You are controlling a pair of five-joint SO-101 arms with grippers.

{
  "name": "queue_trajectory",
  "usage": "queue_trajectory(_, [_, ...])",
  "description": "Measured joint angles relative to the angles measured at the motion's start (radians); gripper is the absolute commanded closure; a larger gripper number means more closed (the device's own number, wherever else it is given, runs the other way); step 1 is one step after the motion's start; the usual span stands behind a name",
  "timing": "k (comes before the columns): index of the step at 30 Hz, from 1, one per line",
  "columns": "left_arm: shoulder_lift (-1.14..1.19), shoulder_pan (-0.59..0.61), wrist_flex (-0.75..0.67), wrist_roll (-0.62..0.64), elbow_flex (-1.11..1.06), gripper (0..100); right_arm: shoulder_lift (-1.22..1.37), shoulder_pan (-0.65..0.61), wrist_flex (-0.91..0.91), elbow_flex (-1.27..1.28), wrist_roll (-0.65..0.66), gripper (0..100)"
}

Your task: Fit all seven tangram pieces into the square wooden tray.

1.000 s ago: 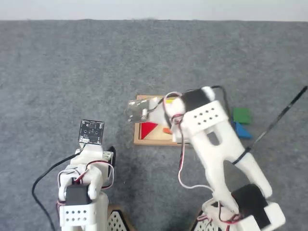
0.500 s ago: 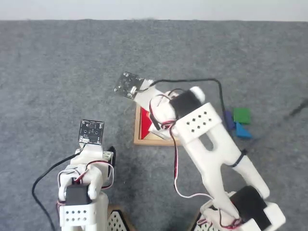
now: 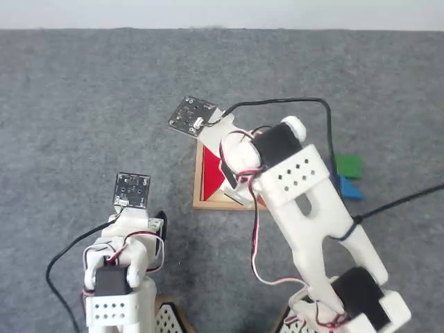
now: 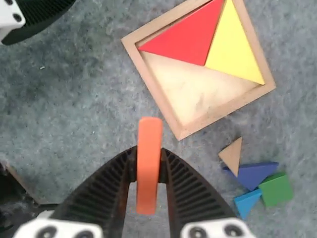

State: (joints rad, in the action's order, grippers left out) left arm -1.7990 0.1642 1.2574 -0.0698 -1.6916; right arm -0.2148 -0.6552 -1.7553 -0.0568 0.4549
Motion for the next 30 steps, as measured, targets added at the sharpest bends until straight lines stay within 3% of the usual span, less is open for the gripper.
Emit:
queue_trajectory(5, [0.000, 0.000, 0.000, 0.000, 0.000, 85, 0.052, -0.002, 0.002, 0.000, 0.017, 99.1])
queue_trajectory(17, [0.000, 0.002, 0.000, 0.000, 0.000, 85, 0.439, 0.000, 0.247, 0.000, 0.339, 99.1])
queue_trajectory(30, [0.000, 0.002, 0.000, 0.000, 0.000, 85, 0.562, 0.000, 0.362, 0.000, 0.417, 99.1])
